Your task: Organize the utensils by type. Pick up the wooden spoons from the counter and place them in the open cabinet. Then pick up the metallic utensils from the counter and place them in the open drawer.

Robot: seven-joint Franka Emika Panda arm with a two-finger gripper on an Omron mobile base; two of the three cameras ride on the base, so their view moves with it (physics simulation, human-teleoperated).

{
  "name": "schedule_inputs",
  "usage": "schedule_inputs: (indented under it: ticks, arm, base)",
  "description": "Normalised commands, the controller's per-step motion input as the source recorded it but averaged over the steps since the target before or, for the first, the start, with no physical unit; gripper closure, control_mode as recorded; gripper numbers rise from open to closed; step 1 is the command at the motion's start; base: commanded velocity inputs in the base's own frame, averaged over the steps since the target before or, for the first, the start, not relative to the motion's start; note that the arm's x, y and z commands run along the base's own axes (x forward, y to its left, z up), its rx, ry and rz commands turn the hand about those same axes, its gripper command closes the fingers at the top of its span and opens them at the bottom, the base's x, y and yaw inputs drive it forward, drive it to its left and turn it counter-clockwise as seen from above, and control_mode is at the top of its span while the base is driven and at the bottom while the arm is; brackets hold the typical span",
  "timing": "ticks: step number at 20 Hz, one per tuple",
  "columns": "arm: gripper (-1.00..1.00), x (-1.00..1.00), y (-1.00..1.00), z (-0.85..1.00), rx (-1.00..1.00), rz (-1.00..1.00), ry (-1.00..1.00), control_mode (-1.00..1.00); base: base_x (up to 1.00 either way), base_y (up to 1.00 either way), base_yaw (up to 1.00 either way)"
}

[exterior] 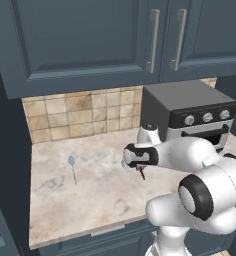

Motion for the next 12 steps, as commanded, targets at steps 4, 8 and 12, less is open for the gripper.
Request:
schedule_inputs:
  ticks: [4,8,12]
  arm:
    - [1.00,-0.18,0.20,0.37,-0.02,0.14,-0.03,-1.00]
    - [1.00,-0.28,0.11,0.37,-0.13,0.51,0.00,-1.00]
    - [1.00,-0.04,0.04,0.51,-0.12,0.66,-0.02,-1.00]
  base:
    - [0.00,0.00,0.00]
    - [0.00,0.00,0.00]
    - [0.00,0.00,0.00]
